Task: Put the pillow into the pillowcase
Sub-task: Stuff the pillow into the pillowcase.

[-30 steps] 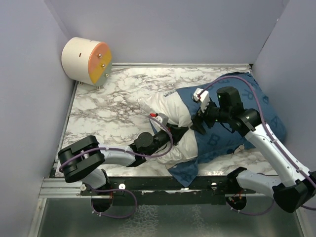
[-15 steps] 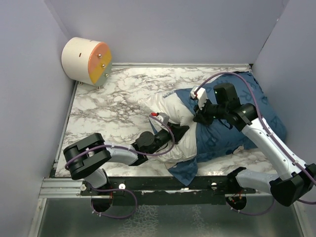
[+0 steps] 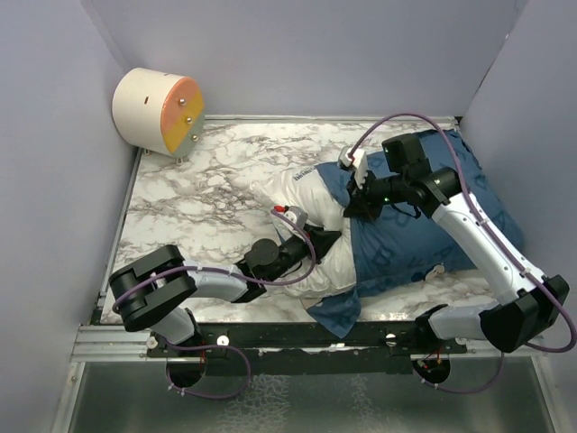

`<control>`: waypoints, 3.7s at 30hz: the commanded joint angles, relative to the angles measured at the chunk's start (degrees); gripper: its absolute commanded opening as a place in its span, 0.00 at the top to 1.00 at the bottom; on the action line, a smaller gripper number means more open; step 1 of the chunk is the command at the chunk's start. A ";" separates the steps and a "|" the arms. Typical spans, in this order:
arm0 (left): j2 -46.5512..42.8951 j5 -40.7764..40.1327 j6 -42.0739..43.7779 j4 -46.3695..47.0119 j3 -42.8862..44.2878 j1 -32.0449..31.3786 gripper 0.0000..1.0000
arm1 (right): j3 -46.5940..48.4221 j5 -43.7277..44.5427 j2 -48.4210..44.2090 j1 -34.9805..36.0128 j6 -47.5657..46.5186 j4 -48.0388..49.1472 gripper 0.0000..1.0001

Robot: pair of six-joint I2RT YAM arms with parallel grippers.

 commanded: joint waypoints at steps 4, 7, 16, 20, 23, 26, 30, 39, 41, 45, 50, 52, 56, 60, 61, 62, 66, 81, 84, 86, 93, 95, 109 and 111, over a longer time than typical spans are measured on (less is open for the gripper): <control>4.91 7.90 2.55 0.16 6.49 1.56 1.00 | 16.11 -22.17 8.38 3.08 3.64 2.36 0.99; 2.65 6.10 6.41 -3.46 9.03 2.16 1.00 | 27.80 -22.85 15.05 7.09 4.76 1.46 1.00; -5.88 -1.83 13.83 -1.96 3.99 3.45 1.00 | 29.99 -30.95 19.85 13.62 8.29 5.45 0.99; -3.36 0.13 13.97 5.52 2.20 7.36 1.00 | 23.02 -33.10 13.40 13.63 11.26 10.43 1.00; 1.45 1.32 14.80 11.33 2.94 9.69 1.00 | 18.52 -27.02 9.75 12.85 12.06 13.13 1.00; 7.91 1.57 13.68 18.48 1.96 11.23 1.00 | 7.74 -19.12 6.97 8.08 11.26 17.33 1.00; 17.66 0.94 9.51 31.67 -2.38 11.64 1.00 | -5.75 -12.13 0.80 7.45 5.65 21.71 0.99; 19.00 -1.17 6.16 32.21 -6.73 10.18 1.00 | -5.12 -9.34 -7.50 7.34 -6.76 13.88 0.38; 18.01 -1.14 5.68 30.93 -6.96 10.06 1.00 | -6.11 -3.95 -10.21 6.49 -7.51 16.12 0.21; 17.31 0.20 4.17 29.72 -7.06 9.71 1.00 | -13.99 6.25 -12.14 5.80 -9.81 22.27 0.08; 16.85 1.49 3.27 28.26 -6.33 9.06 1.00 | -28.61 17.65 -13.32 5.80 -13.47 38.33 0.00; 16.40 1.64 3.41 27.67 -6.21 8.77 1.00 | -31.39 20.71 -12.32 5.80 -13.24 43.59 0.00; 15.05 1.75 4.00 25.34 -5.85 8.31 1.00 | -33.36 30.47 -9.49 5.80 -11.27 51.16 0.03; 13.94 1.81 4.45 23.56 -5.73 8.14 1.00 | -31.87 28.39 -10.67 5.80 -8.63 50.27 0.12; 13.73 1.88 4.68 23.21 -5.63 8.20 1.00 | -31.34 25.82 -11.91 5.80 -7.86 49.45 0.18; 13.51 1.92 4.88 22.79 -5.55 8.21 1.00 | -30.22 23.42 -12.84 5.80 -6.81 47.83 0.26; 12.92 2.23 5.24 21.81 -5.23 8.21 1.00 | -26.49 22.64 -12.34 5.80 -5.78 43.03 0.84; 11.38 3.38 5.28 20.06 -5.01 8.21 1.00 | -26.48 28.26 -6.09 2.85 -7.76 43.84 0.26; 11.76 3.74 5.63 19.49 -4.02 8.14 1.00 | -25.09 14.66 -4.77 2.46 -9.07 38.13 0.56; 12.08 4.30 6.39 18.38 -2.78 8.21 1.00 | -23.51 3.80 -4.67 2.46 -12.00 33.21 0.85; 11.13 9.25 11.16 10.22 5.08 10.96 1.00 | -10.73 -25.42 -8.71 2.53 -15.25 18.92 0.99; 8.08 10.34 12.74 7.75 8.11 11.68 1.00 | -4.09 -33.73 -7.50 3.23 -15.57 12.30 0.99; 20.16 12.09 7.80 14.17 10.16 7.71 1.00 | -14.06 -33.63 -2.74 4.18 -22.06 -0.48 0.99; 21.60 11.61 6.26 16.88 7.68 7.52 0.99 | -12.34 -32.92 -3.75 3.78 -30.19 -8.76 0.97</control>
